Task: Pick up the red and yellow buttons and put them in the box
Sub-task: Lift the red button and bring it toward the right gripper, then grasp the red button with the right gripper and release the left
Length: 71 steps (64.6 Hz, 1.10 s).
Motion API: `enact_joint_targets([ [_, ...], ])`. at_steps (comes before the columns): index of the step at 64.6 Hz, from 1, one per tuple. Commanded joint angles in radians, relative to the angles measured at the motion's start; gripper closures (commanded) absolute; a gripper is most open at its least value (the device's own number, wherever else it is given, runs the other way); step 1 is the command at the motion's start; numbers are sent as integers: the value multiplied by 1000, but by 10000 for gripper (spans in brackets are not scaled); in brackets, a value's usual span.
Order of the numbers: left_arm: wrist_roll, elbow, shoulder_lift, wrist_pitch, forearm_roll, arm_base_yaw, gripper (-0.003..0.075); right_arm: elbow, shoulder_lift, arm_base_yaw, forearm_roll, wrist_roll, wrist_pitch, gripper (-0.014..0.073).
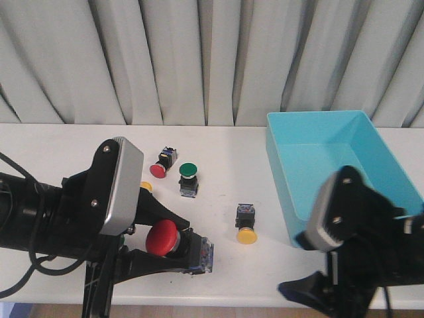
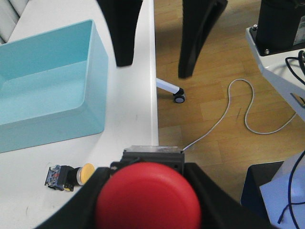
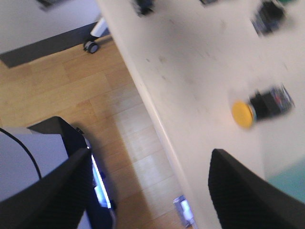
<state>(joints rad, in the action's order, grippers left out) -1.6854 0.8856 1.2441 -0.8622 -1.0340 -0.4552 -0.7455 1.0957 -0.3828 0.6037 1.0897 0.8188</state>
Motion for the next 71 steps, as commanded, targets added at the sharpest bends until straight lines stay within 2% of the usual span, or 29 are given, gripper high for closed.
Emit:
enact_joint_targets([
  [1,-1,22,-21,1,-74,-4,500,-61,36,-82,23,67,-92,106],
  [16,0,22,-21,-1,-74,-4,500,-106,124,-237,69,270,-202,106],
  [22,0,22,-21,-1,-74,-4,500,-106,145,-271,139,365,-242,106],
  [32,0,22,-21,-1,-75,-4,500,-106,154,-282,332,501,-304,106],
  [41,0,22,-21,-1,-75,-4,500,-105,154,-282,437,611,-293,106],
  [56,0,22,-21,0,-75,-4,500,-105,154,-282,469,640,-276,125],
  [71,0,22,-21,0,-75,-4,500,-104,154,-282,469,640,-276,251],
])
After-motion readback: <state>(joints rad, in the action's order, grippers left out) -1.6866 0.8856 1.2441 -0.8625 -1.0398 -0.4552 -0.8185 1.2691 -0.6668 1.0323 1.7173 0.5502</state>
